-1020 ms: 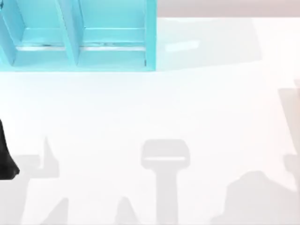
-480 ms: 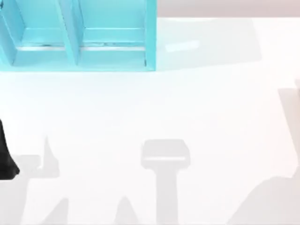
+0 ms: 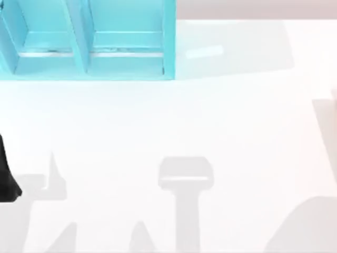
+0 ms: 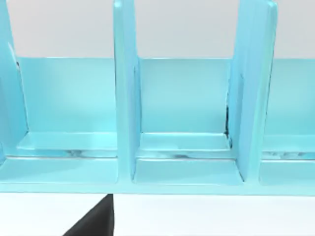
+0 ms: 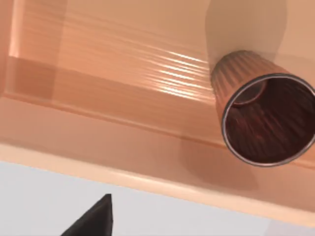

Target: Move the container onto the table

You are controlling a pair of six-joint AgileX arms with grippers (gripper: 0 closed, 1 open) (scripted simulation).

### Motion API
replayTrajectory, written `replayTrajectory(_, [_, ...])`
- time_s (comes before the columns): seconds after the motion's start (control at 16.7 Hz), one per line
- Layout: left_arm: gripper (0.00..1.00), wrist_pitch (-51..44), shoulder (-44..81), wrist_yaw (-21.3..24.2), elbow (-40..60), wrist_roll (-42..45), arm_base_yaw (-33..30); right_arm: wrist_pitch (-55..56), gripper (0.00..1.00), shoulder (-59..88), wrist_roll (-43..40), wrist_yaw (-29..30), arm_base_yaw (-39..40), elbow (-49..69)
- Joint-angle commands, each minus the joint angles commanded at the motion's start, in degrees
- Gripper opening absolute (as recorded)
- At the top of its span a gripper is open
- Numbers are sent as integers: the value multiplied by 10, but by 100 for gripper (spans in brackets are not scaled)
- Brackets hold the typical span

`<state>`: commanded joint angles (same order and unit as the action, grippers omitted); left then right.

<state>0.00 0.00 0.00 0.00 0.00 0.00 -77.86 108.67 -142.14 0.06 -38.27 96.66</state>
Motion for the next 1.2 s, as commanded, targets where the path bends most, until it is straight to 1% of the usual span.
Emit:
replayTrajectory(0.18, [100, 0, 0, 0, 0, 0, 0, 40, 100, 26, 17, 1, 18, -31])
replayTrajectory(0.36, [100, 0, 0, 0, 0, 0, 0, 128, 100, 52, 41, 1, 41, -92])
replayTrajectory(0.54, [100, 0, 0, 0, 0, 0, 0, 195, 100, 57, 31, 1, 33, -142])
replayTrajectory(0.78, [100, 0, 0, 0, 0, 0, 0, 214, 100, 37, 3, 1, 1, -178])
replayTrajectory(1.02, [100, 0, 0, 0, 0, 0, 0, 215, 100, 36, 1, 1, -2, -180])
replayTrajectory(1.2, [100, 0, 0, 0, 0, 0, 0, 215, 77, 36, 1, 1, -2, -180])
